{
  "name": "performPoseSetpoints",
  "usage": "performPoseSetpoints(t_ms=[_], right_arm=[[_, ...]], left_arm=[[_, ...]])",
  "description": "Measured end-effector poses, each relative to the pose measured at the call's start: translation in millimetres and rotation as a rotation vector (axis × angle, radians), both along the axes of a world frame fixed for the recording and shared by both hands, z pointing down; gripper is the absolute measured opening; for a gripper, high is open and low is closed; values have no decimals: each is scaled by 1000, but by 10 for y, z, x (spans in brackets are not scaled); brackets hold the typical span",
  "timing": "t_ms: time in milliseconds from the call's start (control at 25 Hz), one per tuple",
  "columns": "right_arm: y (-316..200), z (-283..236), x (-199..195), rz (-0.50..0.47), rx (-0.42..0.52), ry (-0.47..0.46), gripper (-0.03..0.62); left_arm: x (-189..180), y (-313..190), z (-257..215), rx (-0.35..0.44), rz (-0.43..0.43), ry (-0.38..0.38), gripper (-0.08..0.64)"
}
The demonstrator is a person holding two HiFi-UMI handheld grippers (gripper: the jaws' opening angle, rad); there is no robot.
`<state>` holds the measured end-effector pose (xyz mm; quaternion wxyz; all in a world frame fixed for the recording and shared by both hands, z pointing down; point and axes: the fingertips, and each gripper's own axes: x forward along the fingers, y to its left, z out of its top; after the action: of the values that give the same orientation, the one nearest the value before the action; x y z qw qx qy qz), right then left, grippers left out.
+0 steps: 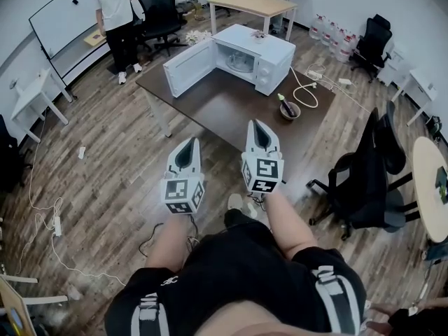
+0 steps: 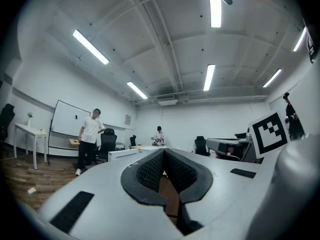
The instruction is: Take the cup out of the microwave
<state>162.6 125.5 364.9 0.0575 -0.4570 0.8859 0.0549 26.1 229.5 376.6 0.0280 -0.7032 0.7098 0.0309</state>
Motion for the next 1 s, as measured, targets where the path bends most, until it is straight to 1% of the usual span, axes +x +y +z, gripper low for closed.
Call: performPoseSetpoints(t_ms=[240,480,600,720,1000], right_arm=[[-295,51,-169,0,11,-15,0],[-877,81,-477,2,19,-27,0],[-1289,98,-652,25,26,-14,0],[-1786,57,-842,39,20,-28,0],[-2854,7,-1315,35,1,-61,0]], left_arm=[[-167,-313,75,-1,14,-10,0],[-577,-916,110,-6,9,-6,2],[-729,-1320,103,-9,27,-20,2],[-877,-1799,76,-15,54,-51,2],[-1295,-2995,-54,-20,74,-60,2]])
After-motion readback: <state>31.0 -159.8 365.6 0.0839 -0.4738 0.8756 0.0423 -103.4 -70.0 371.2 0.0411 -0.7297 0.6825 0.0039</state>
